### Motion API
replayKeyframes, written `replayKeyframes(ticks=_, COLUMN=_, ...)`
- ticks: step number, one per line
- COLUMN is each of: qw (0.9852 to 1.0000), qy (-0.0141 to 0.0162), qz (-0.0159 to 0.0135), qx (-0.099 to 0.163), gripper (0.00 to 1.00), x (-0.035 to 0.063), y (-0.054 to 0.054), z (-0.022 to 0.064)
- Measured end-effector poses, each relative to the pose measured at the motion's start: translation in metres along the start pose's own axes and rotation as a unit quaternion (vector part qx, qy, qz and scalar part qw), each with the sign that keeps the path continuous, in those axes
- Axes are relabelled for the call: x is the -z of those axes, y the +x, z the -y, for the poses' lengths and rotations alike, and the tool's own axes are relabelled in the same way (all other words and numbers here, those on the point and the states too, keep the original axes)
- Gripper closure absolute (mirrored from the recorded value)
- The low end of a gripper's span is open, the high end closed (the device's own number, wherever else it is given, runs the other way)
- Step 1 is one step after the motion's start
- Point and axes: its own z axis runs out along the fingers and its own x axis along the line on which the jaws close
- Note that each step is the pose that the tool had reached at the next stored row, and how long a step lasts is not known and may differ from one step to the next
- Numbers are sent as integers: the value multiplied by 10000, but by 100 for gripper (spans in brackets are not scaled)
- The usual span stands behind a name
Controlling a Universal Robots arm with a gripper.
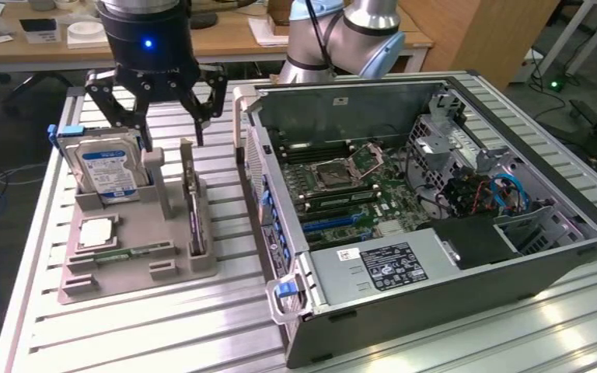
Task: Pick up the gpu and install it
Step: 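Pick up the gpu and move the gpu toward the slot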
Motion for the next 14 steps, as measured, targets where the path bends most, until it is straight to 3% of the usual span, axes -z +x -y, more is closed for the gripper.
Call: replayKeyframes(ticks=14, qw=10000, qy=0, qz=0, qx=1, gripper=34, x=-253, y=-21, z=55)
